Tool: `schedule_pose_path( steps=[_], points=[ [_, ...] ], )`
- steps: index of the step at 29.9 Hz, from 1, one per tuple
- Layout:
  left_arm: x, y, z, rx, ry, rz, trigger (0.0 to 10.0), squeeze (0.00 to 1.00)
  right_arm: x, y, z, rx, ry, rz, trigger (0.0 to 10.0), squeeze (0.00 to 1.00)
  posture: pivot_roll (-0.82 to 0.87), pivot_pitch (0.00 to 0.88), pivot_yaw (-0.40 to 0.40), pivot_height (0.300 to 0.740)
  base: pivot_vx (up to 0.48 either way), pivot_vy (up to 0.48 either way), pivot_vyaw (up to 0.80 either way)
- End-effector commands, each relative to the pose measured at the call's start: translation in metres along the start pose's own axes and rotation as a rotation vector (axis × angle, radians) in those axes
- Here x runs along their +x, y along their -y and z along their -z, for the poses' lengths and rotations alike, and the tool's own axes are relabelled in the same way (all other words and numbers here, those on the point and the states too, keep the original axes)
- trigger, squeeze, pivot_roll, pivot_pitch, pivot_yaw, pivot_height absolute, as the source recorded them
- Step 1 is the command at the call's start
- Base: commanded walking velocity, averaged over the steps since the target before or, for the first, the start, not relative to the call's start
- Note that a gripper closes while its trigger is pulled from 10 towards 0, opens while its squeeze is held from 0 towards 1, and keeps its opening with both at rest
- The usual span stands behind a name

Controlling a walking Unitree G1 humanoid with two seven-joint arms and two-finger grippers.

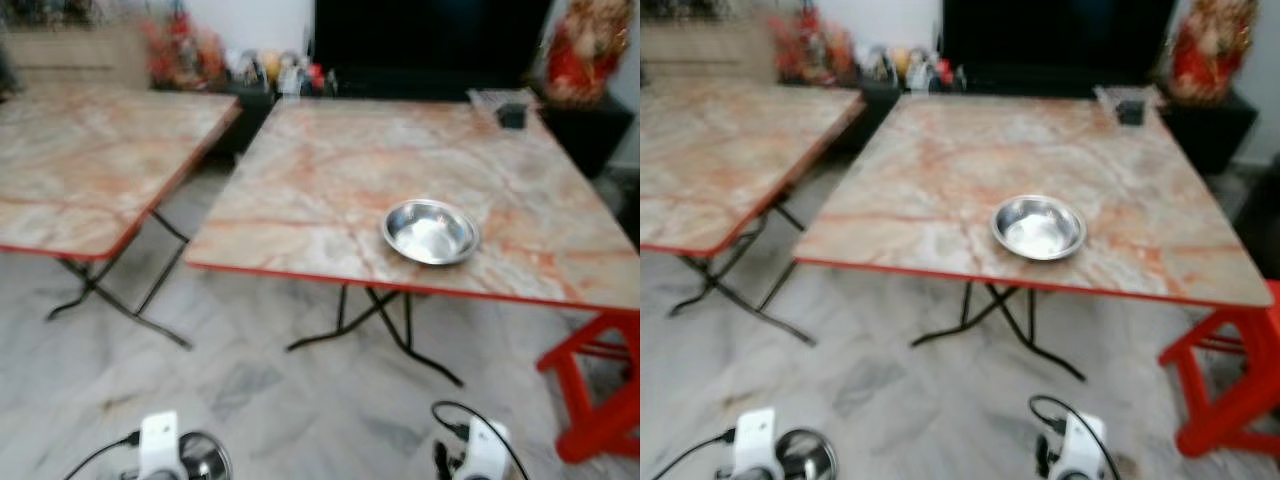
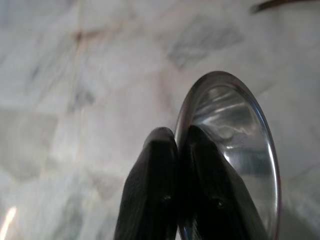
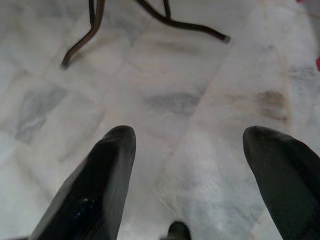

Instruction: Setting the table

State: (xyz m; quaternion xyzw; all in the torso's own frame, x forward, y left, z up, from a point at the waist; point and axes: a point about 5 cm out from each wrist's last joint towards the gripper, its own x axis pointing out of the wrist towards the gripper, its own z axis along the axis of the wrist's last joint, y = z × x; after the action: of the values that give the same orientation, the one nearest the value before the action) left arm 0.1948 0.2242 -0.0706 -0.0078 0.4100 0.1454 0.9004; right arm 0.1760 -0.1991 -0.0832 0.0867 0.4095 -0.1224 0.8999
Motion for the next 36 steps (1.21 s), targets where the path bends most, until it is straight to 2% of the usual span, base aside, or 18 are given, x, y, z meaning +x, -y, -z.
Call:
schedule_pose_path(
  steps=[1,7,15,36],
  points=[
    [0.0001,0.0082,-0.0015,-0.003,0.004,0.022,10.0,0.00,-0.0019,0.0118,0.0042,0.001,-0.014,0.033,10.0,0.00,-0.06,0.000,-0.006,0.740,0.428,0.000,0.00],
    [-0.0001,0.0087,-0.0019,-0.012,0.013,0.032,10.0,0.00,-0.0020,0.0110,0.0051,0.003,-0.018,0.032,10.0,0.00,-0.06,0.000,-0.003,0.740,0.129,0.000,0.00],
    [0.0001,0.0075,-0.0017,0.026,0.005,0.018,10.0,0.00,-0.0017,0.0083,0.0047,0.009,-0.017,0.027,10.0,0.00,-0.06,0.000,0.001,0.740,0.000,0.000,0.00],
    [0.0001,0.0094,-0.0022,0.024,0.009,0.017,10.0,0.00,-0.0010,0.0111,0.0004,0.002,0.001,0.039,10.0,0.00,-0.07,0.000,-0.002,0.740,0.000,-0.347,0.00]
  ],
)
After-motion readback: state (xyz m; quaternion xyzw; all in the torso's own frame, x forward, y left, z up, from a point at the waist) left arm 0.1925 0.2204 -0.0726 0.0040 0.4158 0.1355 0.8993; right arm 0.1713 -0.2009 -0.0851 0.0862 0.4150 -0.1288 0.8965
